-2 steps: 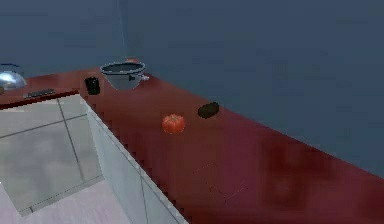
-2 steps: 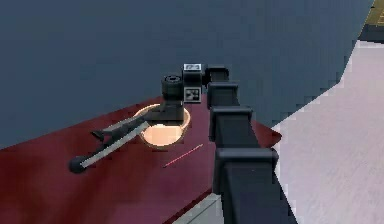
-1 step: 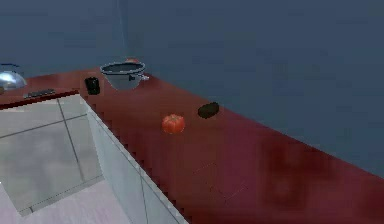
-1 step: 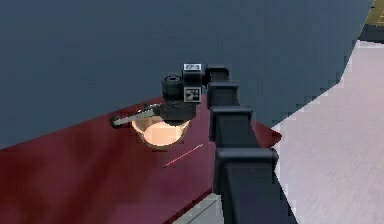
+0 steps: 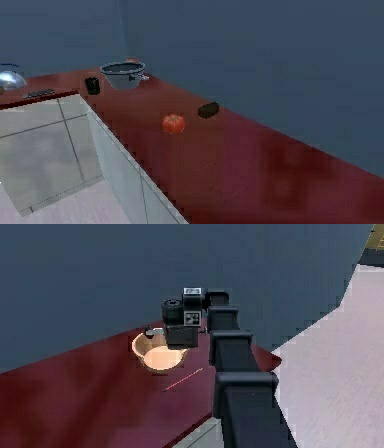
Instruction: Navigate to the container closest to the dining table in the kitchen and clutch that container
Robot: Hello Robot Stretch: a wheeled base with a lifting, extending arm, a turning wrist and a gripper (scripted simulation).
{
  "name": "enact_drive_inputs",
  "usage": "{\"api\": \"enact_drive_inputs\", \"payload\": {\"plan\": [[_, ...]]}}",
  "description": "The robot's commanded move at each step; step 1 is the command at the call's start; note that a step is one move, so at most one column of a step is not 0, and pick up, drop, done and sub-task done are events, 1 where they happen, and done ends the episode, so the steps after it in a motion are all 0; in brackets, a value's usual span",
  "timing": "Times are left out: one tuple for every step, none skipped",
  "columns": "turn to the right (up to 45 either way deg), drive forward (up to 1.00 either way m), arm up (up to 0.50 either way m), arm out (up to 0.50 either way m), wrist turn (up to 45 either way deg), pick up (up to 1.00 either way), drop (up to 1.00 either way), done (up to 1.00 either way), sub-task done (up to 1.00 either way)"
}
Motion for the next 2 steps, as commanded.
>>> {"api": "enact_drive_inputs", "payload": {"plan": [[0.0,0.00,-0.08,0.00,0.0,0.00,0.00,0.00,0.00],[0.0,0.00,0.00,0.00,0.0,1.00,0.00,0.00,0.00]]}}
